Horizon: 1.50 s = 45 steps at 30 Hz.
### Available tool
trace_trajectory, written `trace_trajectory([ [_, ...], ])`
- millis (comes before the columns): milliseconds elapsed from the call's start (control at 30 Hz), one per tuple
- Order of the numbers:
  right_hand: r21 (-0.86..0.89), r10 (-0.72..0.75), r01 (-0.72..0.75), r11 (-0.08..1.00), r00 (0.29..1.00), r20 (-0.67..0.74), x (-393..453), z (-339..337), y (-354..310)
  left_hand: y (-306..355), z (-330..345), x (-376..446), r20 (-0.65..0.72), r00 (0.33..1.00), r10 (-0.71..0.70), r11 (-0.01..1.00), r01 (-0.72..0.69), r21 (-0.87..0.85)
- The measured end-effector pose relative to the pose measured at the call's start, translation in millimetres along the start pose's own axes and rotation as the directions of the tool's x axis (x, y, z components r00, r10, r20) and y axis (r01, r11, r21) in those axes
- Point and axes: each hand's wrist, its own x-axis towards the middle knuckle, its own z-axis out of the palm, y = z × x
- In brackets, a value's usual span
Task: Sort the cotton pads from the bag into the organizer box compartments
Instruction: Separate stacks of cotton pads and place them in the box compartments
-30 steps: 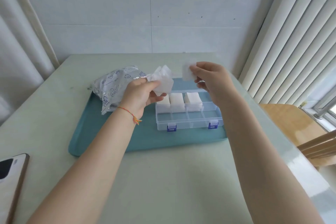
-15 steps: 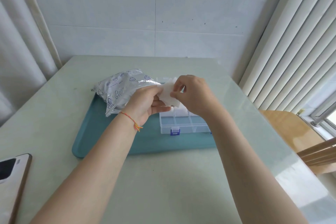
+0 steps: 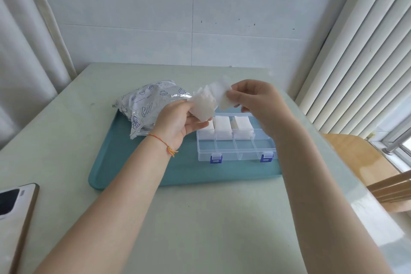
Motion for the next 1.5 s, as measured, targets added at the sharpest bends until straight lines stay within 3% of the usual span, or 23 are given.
trace_trajectory([
  [67,-0.121,0.01,-0.003,0.993,0.999,0.052,-1,11,2,-1,4,-1,0.031,0.999,-0.032,0.999,0.034,-0.039],
  [233,-0.415,-0.056,0.028,0.909,0.997,-0.055,3,31,12,-2,7,-4,0.144,0.984,-0.102,0.959,0.136,-0.248],
  [400,-0.462,-0.138,0.082,0.883,0.986,-0.088,0,36,12,-4,8,-3,0.157,0.977,-0.144,0.914,0.193,-0.356],
  [533,-0.452,-0.114,0.092,0.887,0.993,-0.021,-2,38,8,-5,8,-2,0.146,0.98,-0.133,0.924,0.176,-0.339],
  [767,-0.29,0.055,-0.006,0.957,0.985,0.163,-4,20,4,-3,-1,-1,0.198,0.963,-0.185,0.965,0.216,-0.148],
  [933,-0.212,0.094,-0.07,0.975,0.99,0.103,2,5,9,-3,-2,5,0.006,0.991,-0.136,0.991,0.136,-0.017],
  [1033,0.037,0.116,-0.118,0.992,0.992,0.048,3,-3,10,-4,-3,7,-0.046,0.998,-0.049,0.999,0.048,-0.023],
  [1133,0.173,0.101,-0.124,0.977,0.986,0.135,2,2,9,-6,0,4,-0.032,0.999,-0.013,0.997,0.01,-0.081],
  [1300,-0.18,0.117,-0.104,0.978,0.991,0.063,0,21,9,-4,3,1,-0.008,1.0,0.001,1.0,-0.001,-0.014],
  [1500,-0.32,0.065,-0.052,0.946,0.998,0.028,1,23,9,-2,1,2,-0.002,1.0,0.011,0.996,-0.011,0.087],
])
